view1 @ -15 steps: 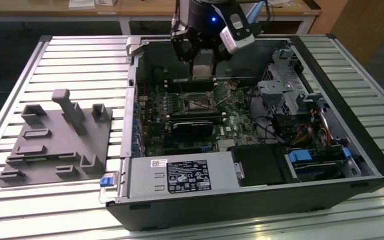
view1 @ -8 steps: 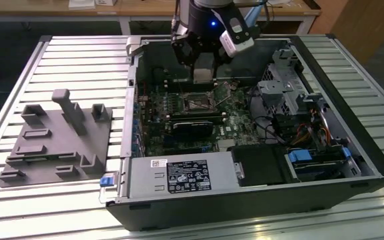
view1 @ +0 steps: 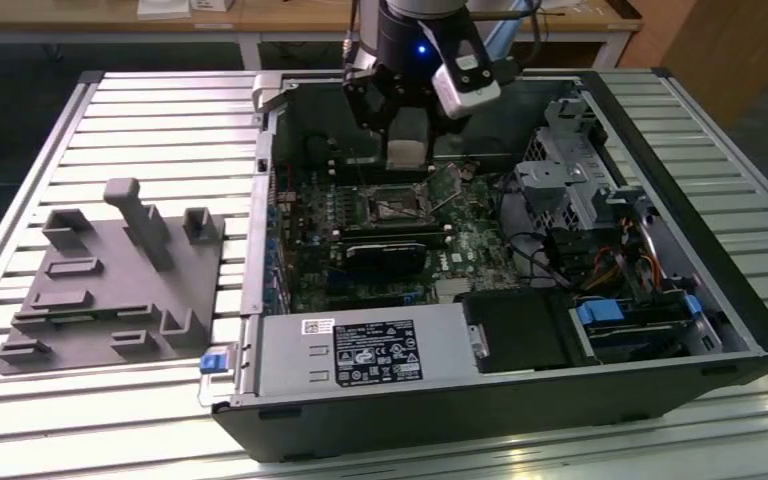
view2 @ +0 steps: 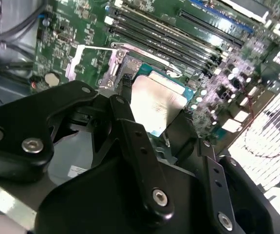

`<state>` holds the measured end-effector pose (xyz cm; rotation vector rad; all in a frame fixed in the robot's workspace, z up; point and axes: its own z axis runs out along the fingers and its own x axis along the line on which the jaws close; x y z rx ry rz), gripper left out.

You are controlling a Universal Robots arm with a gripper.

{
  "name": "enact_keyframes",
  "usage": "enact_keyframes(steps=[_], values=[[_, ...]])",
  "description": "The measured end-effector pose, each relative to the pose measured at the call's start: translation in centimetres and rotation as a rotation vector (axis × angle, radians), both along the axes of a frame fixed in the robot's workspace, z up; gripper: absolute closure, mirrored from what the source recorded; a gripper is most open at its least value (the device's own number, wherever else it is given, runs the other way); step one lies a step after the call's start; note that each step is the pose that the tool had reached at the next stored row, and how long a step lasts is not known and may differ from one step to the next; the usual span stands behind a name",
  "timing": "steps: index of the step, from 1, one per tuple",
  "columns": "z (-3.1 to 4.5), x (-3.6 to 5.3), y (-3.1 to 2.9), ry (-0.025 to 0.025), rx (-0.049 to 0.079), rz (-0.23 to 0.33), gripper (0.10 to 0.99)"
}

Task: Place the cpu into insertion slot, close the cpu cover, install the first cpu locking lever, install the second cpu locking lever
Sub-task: 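Place the cpu into insertion slot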

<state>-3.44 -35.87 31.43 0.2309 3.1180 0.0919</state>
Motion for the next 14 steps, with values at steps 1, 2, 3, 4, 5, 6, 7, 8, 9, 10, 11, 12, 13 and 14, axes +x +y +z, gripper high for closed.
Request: enact_keyframes(steps=[1, 2, 3, 4, 5, 6, 7, 8, 9, 10, 11, 12, 13, 14], values=[[-0.02, 0.0, 0.0, 0.0, 0.0, -0.018, 0.549], [-0.04, 0.0, 0.0, -0.0001, 0.0, -0.035, 0.549], [-0.05, 0.0, 0.0, -0.0002, 0.0, -0.053, 0.549], [-0.06, 0.0, 0.0, -0.0002, 0.0, -0.071, 0.549], [-0.08, 0.0, 0.0, -0.0003, 0.0, -0.091, 0.549], [-0.1, 0.0, 0.0, -0.0004, 0.0, -0.108, 0.549], [-0.11, 0.0, 0.0, -0.0004, 0.0, -0.126, 0.549], [-0.13, 0.0, 0.0, -0.0005, 0.0, -0.144, 0.549], [-0.14, 0.0, 0.0, -0.0005, 0.0, -0.162, 0.549], [-0.15, 0.0, 0.0, -0.0005, 0.0, -0.18, 0.549], [-0.16, 0.0, 0.0, -0.0006, 0.0, -0.197, 0.549], [-0.17, 0.0, 0.0, -0.0006, 0.0, -0.215, 0.549], [-0.19, 0.0, 0.0, -0.0007, 0.0, -0.234, 0.549], [-0.2, 0.0, 0.0, -0.0007, 0.0, -0.251, 0.549]])
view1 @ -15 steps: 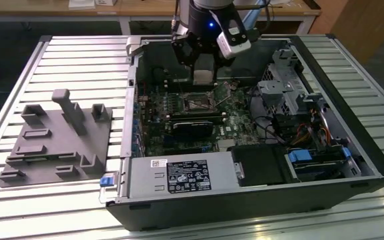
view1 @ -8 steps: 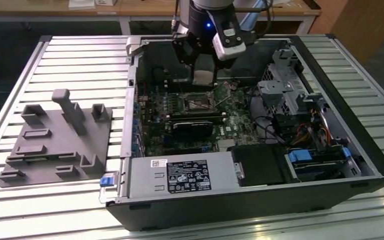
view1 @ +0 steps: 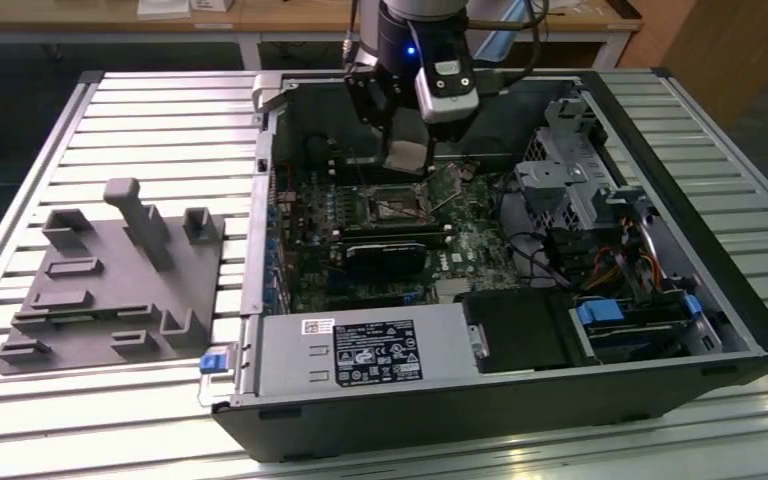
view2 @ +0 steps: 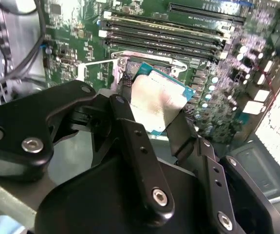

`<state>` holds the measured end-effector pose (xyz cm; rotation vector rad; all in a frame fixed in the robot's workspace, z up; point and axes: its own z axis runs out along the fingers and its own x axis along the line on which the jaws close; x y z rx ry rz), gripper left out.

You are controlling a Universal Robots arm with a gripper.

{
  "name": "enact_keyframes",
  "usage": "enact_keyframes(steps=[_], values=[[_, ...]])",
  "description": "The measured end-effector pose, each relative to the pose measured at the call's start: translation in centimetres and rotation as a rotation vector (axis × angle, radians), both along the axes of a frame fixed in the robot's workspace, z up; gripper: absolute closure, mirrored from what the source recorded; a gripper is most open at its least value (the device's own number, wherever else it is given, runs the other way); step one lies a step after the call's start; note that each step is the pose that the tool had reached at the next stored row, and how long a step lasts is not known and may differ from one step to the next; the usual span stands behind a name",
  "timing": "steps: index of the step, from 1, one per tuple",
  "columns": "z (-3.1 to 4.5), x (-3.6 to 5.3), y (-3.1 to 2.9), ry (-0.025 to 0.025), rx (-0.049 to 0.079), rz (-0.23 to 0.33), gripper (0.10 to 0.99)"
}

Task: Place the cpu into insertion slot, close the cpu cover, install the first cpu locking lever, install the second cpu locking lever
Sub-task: 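Place the cpu into insertion slot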

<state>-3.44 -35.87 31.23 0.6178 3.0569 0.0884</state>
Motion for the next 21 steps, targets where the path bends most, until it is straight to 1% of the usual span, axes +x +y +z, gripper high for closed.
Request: enact_keyframes(steps=[21], values=[[-0.22, 0.0, 0.0, -0.0006, -0.001, -0.371, 0.549]])
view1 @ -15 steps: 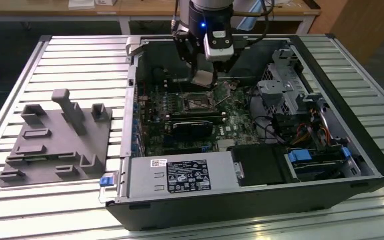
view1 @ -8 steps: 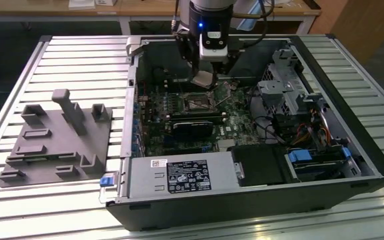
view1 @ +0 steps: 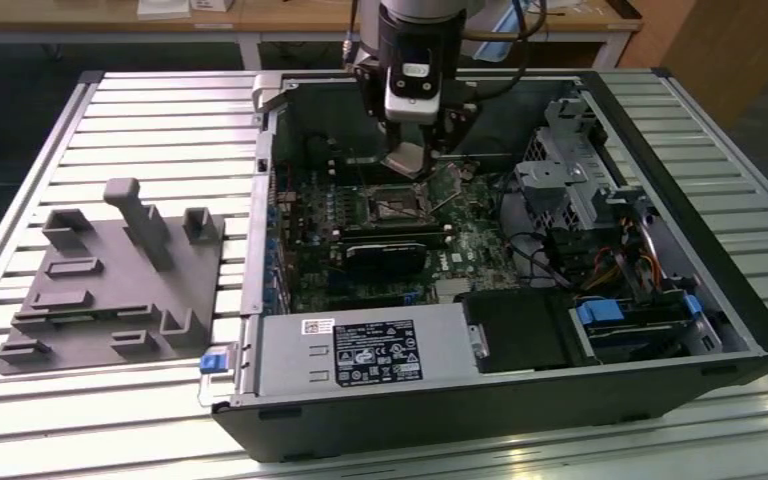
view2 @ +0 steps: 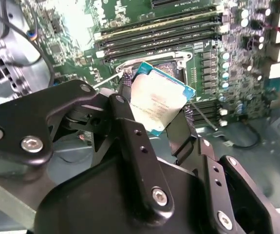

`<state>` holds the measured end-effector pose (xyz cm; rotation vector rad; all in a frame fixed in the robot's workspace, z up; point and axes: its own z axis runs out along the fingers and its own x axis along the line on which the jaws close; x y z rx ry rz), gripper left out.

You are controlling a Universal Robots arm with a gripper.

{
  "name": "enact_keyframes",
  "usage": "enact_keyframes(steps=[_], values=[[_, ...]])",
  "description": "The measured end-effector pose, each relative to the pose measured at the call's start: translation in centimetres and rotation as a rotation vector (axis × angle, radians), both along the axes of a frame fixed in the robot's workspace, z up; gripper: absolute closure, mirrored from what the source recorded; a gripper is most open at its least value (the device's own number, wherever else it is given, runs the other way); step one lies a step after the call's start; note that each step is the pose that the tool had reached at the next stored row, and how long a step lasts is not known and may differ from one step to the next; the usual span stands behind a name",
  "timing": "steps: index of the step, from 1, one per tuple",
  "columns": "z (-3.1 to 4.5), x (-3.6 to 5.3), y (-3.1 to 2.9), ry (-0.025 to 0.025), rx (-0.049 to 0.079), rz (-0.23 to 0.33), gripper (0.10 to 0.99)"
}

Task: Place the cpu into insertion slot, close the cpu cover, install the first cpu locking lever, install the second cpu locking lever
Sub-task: 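Place the cpu into insertion slot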

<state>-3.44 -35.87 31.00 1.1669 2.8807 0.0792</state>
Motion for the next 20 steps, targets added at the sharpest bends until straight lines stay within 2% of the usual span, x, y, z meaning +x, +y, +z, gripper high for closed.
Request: enact_keyframes(steps=[5, 20], values=[[-0.24, 0.0, 0.0, -0.0011, -0.002, -0.087, 0.549], [-1.58, 0.0, 0.0, -0.0035, -0.003, -0.36, 0.549]])
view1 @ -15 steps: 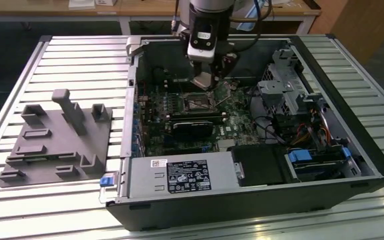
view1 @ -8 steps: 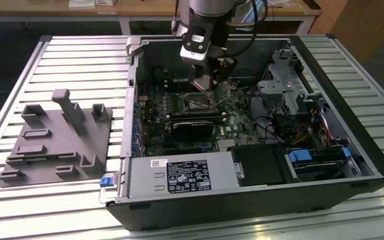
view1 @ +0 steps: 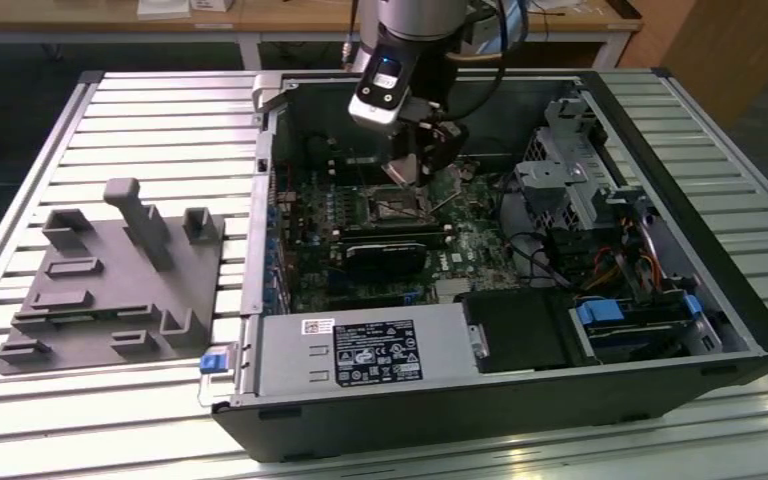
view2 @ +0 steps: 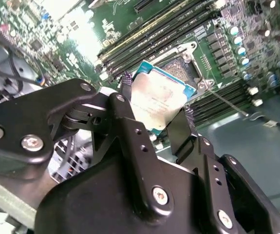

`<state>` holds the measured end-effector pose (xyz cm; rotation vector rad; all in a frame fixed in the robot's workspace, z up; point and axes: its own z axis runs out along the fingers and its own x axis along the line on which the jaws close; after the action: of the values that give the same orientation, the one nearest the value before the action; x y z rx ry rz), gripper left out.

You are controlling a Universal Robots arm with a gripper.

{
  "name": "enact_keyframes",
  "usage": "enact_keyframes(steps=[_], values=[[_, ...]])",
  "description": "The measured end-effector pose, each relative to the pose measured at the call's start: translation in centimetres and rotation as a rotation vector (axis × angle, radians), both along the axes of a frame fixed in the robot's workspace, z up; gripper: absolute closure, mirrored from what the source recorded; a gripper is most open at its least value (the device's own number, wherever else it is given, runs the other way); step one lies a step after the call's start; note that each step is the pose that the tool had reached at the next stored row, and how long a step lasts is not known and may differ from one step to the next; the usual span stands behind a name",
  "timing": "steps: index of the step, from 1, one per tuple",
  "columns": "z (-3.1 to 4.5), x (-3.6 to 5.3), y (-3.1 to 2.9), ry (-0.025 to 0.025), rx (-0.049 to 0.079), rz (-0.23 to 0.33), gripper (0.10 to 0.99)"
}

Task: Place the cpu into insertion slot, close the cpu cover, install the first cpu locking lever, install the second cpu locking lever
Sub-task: 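Place the cpu into insertion slot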

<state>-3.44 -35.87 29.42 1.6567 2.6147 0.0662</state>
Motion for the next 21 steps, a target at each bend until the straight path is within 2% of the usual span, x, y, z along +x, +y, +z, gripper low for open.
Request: enact_keyframes(steps=[16, 21], values=[[-1.13, 0.0, 0.0, -0.0002, 0.0, -0.29, 0.549], [-1.61, -0.01, 0.24, -0.0002, 0.0, -0.328, 0.549]])
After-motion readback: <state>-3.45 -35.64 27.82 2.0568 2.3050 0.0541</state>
